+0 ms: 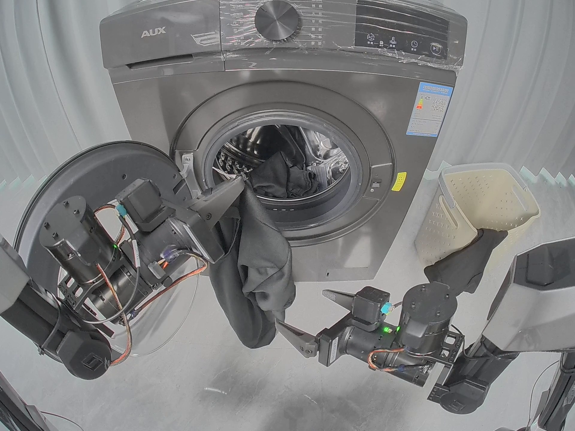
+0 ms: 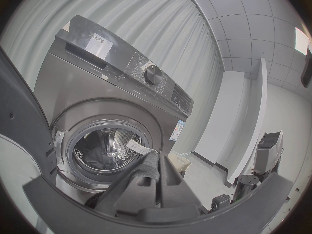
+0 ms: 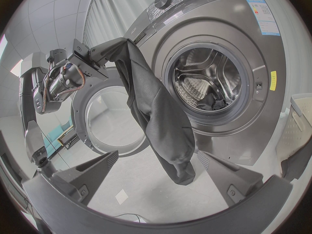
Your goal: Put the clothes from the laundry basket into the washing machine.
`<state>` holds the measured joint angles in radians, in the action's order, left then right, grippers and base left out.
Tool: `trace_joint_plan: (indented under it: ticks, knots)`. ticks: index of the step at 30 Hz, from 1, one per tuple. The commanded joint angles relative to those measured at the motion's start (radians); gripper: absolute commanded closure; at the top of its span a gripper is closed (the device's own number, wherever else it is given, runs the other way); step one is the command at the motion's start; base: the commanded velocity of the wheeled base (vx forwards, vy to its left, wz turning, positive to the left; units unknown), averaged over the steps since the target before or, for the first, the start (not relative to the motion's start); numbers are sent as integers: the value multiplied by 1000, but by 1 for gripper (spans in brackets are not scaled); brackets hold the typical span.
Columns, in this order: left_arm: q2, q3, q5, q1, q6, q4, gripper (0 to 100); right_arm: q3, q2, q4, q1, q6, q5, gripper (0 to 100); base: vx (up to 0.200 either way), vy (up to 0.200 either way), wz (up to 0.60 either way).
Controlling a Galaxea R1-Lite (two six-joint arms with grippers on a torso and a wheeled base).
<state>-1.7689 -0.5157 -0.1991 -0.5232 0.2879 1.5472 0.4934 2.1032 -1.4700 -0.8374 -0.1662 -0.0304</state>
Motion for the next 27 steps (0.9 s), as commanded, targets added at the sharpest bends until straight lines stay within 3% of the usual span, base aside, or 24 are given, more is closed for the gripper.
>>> trace_joint_plan:
  ticks: [1, 10, 14, 24, 25, 27]
  knots:
    - [5, 3, 0, 0, 1, 1, 100, 60, 29, -1, 11, 1, 1, 0, 0, 0, 0]
    - [3, 10, 0, -1, 1, 1, 100, 229, 61, 2, 80, 5, 35, 0, 0, 0, 0]
    - [2, 11, -2, -4, -1, 1, 100, 255, 61, 7, 74, 24, 66, 0, 0, 0, 0]
    - [-1, 11, 0, -3, 1, 1, 100, 312, 95, -1, 52, 27, 64, 0, 0, 0, 0]
    - [-3, 11, 0, -3, 1, 1, 100, 312, 95, -3, 47, 27, 63, 100, 0, 0, 0]
    - [-7, 11, 0, -3, 1, 1, 100, 312, 95, -4, 38, 25, 63, 100, 0, 0, 0]
